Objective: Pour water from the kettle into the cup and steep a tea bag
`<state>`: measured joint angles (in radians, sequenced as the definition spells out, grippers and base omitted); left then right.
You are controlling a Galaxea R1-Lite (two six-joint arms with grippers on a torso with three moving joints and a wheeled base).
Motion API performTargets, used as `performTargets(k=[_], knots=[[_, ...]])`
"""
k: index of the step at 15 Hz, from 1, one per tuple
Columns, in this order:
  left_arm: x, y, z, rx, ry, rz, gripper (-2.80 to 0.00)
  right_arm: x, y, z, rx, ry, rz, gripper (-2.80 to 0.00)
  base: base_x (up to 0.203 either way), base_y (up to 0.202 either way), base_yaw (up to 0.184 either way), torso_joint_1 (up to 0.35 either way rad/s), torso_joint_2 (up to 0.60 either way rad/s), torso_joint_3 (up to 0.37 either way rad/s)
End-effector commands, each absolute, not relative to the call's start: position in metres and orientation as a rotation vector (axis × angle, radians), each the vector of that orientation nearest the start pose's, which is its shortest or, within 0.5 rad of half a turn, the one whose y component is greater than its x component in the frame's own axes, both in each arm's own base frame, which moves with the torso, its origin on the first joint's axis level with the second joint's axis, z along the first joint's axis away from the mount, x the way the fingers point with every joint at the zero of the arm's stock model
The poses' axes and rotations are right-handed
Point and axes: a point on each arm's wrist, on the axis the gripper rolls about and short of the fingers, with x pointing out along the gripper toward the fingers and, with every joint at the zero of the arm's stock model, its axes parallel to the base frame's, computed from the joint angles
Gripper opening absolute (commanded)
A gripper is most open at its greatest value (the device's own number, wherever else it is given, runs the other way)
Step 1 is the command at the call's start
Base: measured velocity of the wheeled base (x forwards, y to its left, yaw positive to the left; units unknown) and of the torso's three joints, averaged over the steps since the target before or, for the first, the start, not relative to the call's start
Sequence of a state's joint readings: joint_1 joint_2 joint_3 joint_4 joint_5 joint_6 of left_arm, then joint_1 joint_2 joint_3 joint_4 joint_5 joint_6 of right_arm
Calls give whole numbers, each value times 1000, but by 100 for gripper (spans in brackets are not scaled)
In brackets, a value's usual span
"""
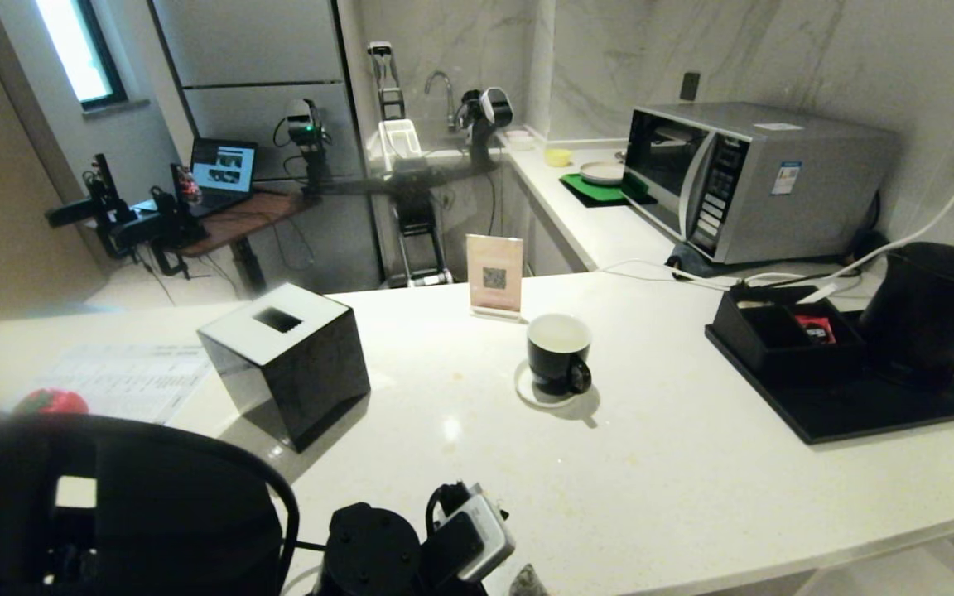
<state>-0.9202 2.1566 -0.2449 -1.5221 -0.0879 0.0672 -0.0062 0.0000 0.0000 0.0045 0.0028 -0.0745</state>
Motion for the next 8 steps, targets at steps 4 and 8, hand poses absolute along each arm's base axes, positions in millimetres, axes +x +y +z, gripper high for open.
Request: performTargets(k=[4,8], knots=[[166,-221,26,203,290,-1006,0,-23,0,75,-75,6,-3,-280,0,0,0,0,0,0],[172,-224,27,189,273,-995,0,-23,0,75,-75,6,-3,-280,0,0,0,0,0,0]])
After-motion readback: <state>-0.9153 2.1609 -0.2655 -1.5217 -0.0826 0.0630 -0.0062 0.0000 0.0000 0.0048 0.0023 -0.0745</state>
